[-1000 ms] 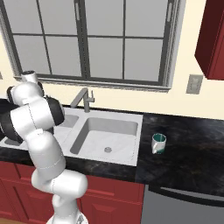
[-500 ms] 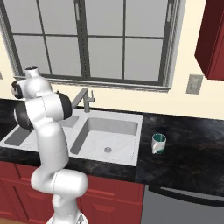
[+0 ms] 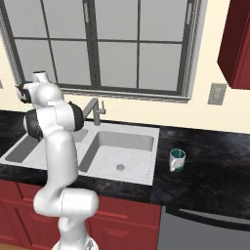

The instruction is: Move any existing items from the left basin to the right basin for drying. Then move the mug from the counter to the left basin of the sink for washing.

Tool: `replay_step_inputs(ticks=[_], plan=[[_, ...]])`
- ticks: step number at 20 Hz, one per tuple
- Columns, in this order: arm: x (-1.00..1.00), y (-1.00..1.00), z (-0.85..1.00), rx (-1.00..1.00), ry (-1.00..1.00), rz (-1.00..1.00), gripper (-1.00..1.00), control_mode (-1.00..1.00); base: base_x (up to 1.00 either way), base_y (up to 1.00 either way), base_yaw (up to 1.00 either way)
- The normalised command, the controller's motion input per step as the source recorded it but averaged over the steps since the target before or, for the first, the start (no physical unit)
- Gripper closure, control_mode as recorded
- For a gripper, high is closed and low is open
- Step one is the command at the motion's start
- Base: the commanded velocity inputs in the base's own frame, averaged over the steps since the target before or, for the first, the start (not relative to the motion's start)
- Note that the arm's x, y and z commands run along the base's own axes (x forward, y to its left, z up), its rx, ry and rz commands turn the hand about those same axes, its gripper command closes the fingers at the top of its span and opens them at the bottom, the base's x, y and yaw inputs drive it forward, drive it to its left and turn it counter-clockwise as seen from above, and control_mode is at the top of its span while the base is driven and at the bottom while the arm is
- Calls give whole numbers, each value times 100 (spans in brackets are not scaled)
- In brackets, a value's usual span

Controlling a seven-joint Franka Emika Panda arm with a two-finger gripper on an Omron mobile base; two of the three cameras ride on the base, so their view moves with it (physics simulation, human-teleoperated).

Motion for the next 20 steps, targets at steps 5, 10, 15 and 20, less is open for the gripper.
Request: replay_step_inputs(ticks=[5, 10, 15, 20], plan=[[25, 0, 0, 0, 5, -6, -100, -100, 0, 0, 0], [15, 0, 0, 0, 4, -3, -100, -100, 0, 0, 0], [0, 0, -3, 0, 0, 0, -100, -100, 0, 0, 0], [1, 0, -2, 0, 0, 0, -100, -100, 0, 0, 0]])
